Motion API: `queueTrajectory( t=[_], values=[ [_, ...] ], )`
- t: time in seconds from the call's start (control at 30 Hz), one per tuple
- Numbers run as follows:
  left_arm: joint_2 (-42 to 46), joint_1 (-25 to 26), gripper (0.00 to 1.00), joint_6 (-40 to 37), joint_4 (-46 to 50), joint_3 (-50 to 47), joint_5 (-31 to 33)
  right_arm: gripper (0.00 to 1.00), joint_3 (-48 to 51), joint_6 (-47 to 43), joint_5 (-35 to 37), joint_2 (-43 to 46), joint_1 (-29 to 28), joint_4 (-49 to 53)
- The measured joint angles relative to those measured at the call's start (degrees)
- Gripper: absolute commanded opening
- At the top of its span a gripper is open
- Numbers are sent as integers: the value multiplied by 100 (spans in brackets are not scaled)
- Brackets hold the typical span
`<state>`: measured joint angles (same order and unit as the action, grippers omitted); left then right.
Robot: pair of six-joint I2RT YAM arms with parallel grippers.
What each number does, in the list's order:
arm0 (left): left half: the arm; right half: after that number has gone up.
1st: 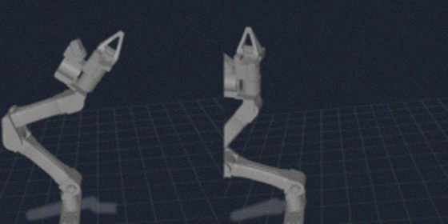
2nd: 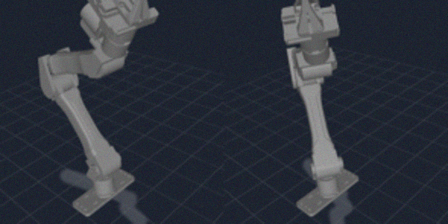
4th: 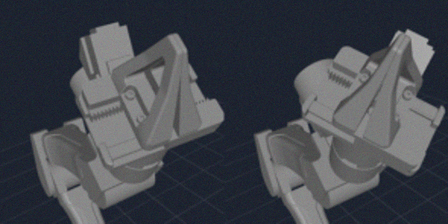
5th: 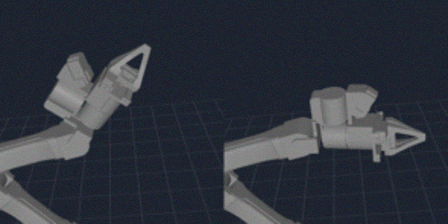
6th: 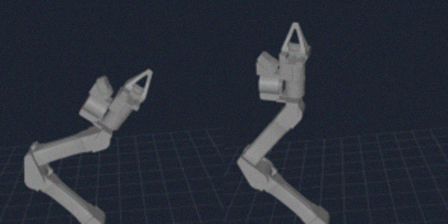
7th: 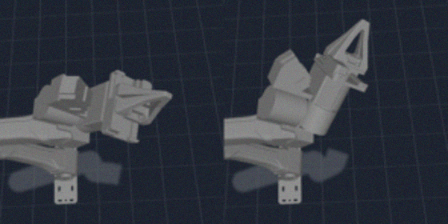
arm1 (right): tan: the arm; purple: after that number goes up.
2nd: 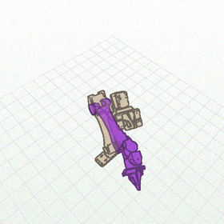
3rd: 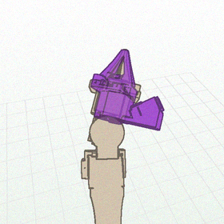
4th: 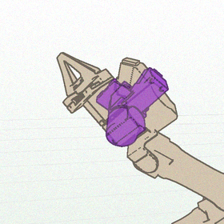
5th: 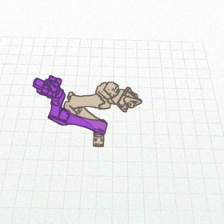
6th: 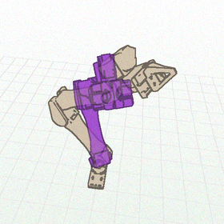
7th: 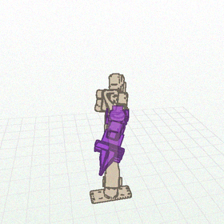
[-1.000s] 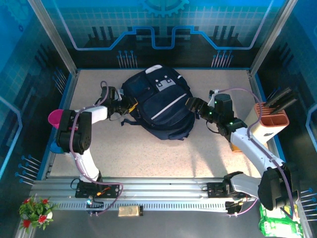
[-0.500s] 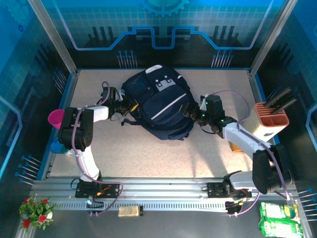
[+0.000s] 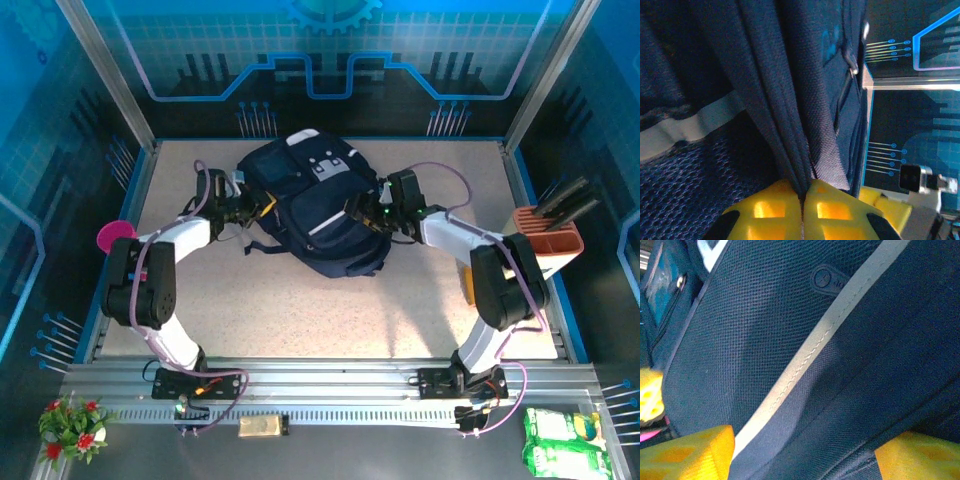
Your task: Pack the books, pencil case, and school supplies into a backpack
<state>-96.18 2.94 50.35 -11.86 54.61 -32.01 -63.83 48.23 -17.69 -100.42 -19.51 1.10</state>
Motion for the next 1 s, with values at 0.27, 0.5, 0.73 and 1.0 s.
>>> queueTrajectory(
  t=[0.27, 0.5, 0.73, 1.0],
  values=[
    [479, 457, 0, 317, 162, -299, 328, 74, -1641, -713, -85, -1060, 413, 271],
    [507, 752, 0, 490, 170, -415, 393, 78, -1491, -1241, 376, -730, 476, 682],
    [507, 776, 0, 531, 162, -415, 435, 77, -531, -1510, 1099, 925, 46, 1045],
    [549, 807, 0, 557, 162, -417, 492, 64, -37, -1169, 1856, 1333, -1620, 1040]
  ],
)
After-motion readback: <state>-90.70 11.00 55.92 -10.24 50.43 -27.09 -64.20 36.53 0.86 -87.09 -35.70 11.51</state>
